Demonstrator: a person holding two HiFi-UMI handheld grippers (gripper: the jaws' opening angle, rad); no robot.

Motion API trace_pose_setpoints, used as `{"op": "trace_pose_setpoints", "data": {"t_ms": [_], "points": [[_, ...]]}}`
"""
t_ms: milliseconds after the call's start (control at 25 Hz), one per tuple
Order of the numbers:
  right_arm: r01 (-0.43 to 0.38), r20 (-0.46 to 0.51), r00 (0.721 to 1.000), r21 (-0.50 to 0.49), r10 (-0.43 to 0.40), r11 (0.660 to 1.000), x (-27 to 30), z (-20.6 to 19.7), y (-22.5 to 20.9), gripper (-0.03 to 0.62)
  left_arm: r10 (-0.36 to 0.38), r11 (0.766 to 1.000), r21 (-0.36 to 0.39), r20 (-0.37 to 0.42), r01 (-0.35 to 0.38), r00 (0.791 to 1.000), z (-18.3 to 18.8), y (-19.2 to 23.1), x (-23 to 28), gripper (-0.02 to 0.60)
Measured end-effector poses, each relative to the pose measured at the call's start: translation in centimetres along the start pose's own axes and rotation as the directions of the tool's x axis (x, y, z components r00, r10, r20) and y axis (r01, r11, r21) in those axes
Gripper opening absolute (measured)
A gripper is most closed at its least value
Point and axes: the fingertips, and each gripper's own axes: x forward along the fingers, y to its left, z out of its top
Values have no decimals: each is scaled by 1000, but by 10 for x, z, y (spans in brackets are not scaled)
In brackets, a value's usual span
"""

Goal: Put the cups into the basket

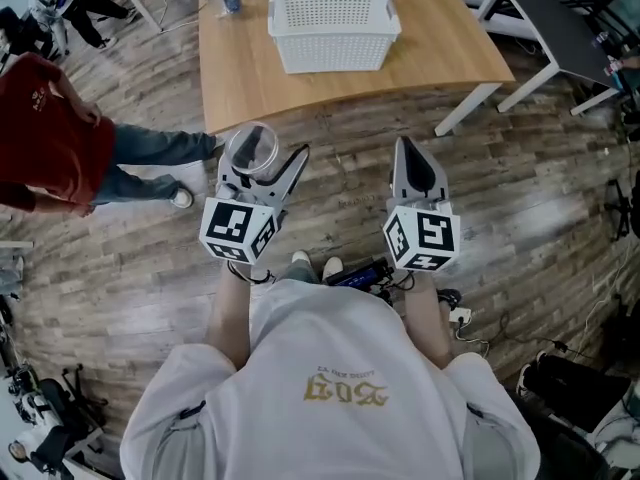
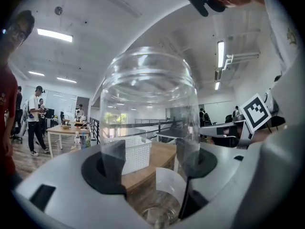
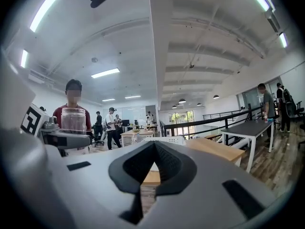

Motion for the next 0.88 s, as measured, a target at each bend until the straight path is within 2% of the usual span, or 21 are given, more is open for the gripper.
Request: {"op": "trace_pose_setpoints", "data": {"t_ms": [440, 880], "points": [[19, -7, 1000, 16, -19, 1000, 1, 1, -28, 11, -11, 1000, 12, -10, 11, 1000, 0, -12, 27, 331], [41, -7, 999, 33, -41, 999, 46, 3, -39, 11, -26, 1000, 10, -7, 26, 1000, 0, 16, 69, 331]]}}
